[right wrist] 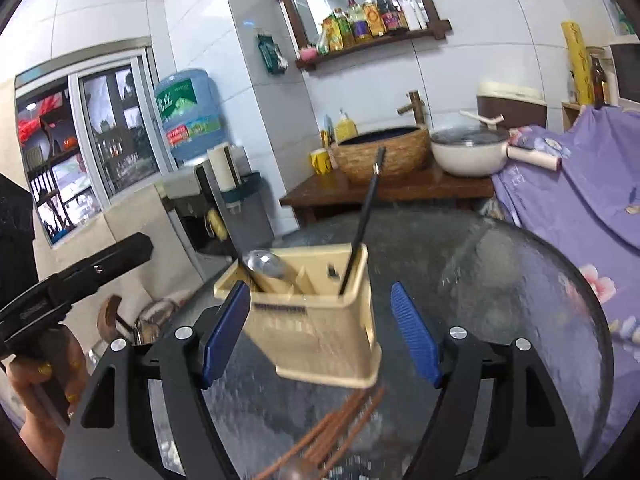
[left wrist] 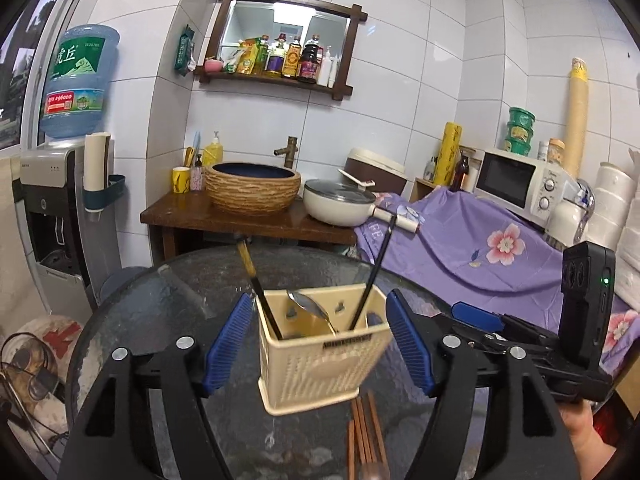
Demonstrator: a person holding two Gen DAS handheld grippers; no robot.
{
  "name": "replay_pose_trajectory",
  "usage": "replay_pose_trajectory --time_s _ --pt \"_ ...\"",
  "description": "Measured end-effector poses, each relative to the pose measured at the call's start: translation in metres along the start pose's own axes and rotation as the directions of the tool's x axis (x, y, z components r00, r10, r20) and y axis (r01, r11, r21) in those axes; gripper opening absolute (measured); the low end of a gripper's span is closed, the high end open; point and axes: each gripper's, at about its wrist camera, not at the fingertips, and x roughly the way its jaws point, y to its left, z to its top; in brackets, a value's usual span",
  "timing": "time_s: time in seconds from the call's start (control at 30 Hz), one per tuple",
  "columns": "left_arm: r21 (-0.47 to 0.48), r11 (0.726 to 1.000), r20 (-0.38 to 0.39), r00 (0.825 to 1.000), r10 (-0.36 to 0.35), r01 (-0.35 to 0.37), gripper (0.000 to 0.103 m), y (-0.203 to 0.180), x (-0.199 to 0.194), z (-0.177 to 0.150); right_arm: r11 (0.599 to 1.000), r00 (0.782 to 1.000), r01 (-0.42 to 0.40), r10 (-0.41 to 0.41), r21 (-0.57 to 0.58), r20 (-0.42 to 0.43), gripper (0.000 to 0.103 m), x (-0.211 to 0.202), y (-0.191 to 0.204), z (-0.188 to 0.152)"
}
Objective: Organize utensils
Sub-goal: 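Move both tools down to the pile of brown wooden chopsticks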
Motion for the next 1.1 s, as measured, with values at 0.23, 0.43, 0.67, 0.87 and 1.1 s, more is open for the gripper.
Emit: replay_pose_trajectory --time_s 0.23,0.43,0.67,0.87,1.1 --pt "0.04 0.999 -0.117 0.993 -0.009 0.013 0.076 -0.003 -0.006 -0.053 0.997 0.993 0.052 -0.059 -0.063 -0.104 0.073 -0.012 0.007 -0.049" --pt "0.05 0.999 -0.285 0.958 0.0 0.015 0.075 0.005 0.007 -0.103 0.992 0.967 0.102 -0.118 -0.081 -0.226 0.073 -0.01 0.002 -0.097" --pt "0.065 0.996 -0.398 0.917 -0.024 0.054 0.06 0.0 0.018 -0.137 0.988 0.932 0.139 -0.155 -0.07 -0.329 0.07 0.002 -0.003 -0.135" --pt "0.064 0.993 -0.462 0.885 -0.063 0.104 0.045 -0.01 0.025 -0.157 0.981 0.914 0.162 -0.189 -0.102 -0.36 0.063 0.012 0.004 -0.149" --pt "0.067 0.987 -0.489 0.867 -0.094 0.145 0.038 -0.02 0.03 -0.167 0.985 0.894 0.173 -0.168 -0.028 -0.416 0.042 0.036 -0.011 -0.141"
